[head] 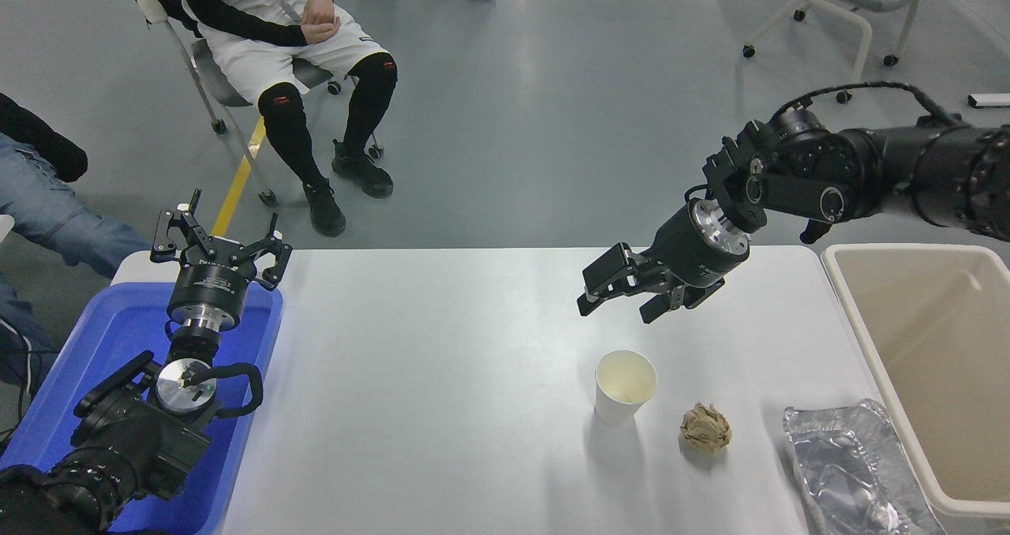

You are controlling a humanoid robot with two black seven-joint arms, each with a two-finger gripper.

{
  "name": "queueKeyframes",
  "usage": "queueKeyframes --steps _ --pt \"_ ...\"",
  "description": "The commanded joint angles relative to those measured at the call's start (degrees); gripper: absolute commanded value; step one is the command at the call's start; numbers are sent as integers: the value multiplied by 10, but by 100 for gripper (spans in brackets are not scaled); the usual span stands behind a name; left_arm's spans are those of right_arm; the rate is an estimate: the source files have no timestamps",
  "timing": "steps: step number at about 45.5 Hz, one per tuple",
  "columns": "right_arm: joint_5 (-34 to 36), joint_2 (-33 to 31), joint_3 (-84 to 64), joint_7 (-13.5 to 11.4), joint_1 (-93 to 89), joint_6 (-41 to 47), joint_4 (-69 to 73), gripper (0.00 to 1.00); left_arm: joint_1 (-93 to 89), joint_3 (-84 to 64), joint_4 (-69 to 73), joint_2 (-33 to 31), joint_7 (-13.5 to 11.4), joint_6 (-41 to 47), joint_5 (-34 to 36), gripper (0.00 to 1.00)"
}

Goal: Pick up paper cup place in dustbin

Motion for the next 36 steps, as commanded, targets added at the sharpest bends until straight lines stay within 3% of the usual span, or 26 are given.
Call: queueKeyframes --steps 1,7,15,21,32,36 --pt "-31 11 -8 -5 -39 -8 -4 100 0 0 0 0 0 0 0 99" --pt "-96 16 -9 -12 -59 -75 0 100 0 0 0 0 0 0 0 99" --pt "-112 17 -9 -13 -78 -170 -1 100 0 0 0 0 0 0 0 99" --pt "-130 21 -11 -13 -97 -183 -1 100 0 0 0 0 0 0 0 99" --pt "-29 21 -20 -13 -131 -189 -18 100 0 0 0 0 0 0 0 99" --pt "-21 22 -21 -13 -142 -189 -34 100 0 0 0 0 0 0 0 99"
